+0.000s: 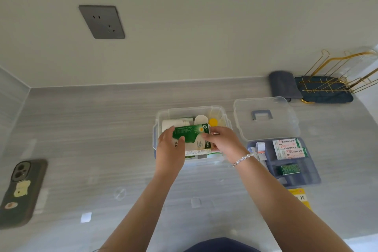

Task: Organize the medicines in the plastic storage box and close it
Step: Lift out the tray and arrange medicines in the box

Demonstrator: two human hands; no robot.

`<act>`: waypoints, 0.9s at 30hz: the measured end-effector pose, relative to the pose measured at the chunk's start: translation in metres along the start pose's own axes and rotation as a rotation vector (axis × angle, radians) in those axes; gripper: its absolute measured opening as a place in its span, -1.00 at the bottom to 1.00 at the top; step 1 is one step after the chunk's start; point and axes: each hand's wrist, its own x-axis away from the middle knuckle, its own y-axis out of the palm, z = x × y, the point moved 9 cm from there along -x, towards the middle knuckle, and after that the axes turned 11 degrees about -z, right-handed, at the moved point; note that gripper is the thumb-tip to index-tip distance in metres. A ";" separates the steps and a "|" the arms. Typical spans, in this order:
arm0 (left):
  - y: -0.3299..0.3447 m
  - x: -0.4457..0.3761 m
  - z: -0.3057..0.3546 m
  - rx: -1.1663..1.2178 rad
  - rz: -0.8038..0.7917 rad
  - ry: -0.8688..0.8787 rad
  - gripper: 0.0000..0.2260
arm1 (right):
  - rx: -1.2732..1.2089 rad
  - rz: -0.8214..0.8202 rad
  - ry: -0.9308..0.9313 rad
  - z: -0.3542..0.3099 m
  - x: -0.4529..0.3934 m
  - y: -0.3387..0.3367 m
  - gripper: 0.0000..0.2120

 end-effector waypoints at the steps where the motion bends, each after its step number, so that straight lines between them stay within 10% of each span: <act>1: 0.002 0.000 0.001 0.028 -0.014 -0.015 -0.54 | -0.049 -0.003 -0.017 -0.002 0.006 -0.005 -0.79; 6: 0.025 0.000 0.004 0.351 -0.176 -0.117 -0.63 | -0.147 0.002 -0.116 -0.009 0.038 -0.026 -0.81; 20: 0.081 0.034 0.049 0.321 -0.145 0.052 -0.64 | -0.197 0.309 -0.182 0.031 0.102 -0.092 -0.74; 27: 0.121 0.044 0.061 0.399 -0.211 0.058 -0.66 | -0.835 0.130 -0.064 0.071 0.115 -0.102 -0.77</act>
